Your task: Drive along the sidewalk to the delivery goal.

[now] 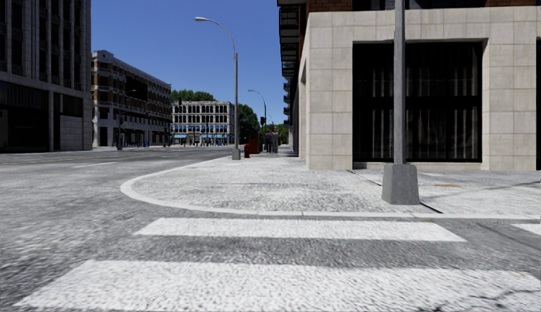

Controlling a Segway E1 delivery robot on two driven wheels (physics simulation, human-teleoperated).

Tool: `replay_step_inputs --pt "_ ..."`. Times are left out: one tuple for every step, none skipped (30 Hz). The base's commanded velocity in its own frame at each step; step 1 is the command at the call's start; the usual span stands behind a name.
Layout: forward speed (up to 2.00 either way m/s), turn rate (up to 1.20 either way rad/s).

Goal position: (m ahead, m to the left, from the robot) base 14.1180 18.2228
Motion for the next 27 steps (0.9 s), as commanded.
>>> replay_step_inputs --pt "2.0 0.0" --pt "2.0 0.0" --pt "2.0 0.0" --pt "2.0 0.0" --pt "2.0 0.0" --pt "2.0 0.0" --pt "2.0 0.0" --pt "2.0 0.0" --pt "2.0 0.0" --pt "2.0 0.0" --pt "2.0 0.0" --pt "2.0 0.0" --pt "2.0 0.0" --pt "2.0 0.0" --pt "2.0 0.0" --pt "2.0 0.0" --pt "2.0 0.0" --pt "2.0 0.0" --pt "2.0 0.0" --pt "2.0 0.0" --pt "2.0 0.0" --pt "2.0 0.0" --pt "2.0 0.0" --pt "2.0 0.0" --pt "2.0 0.0" --pt "2.0 0.0" --pt "2.0 0.0"
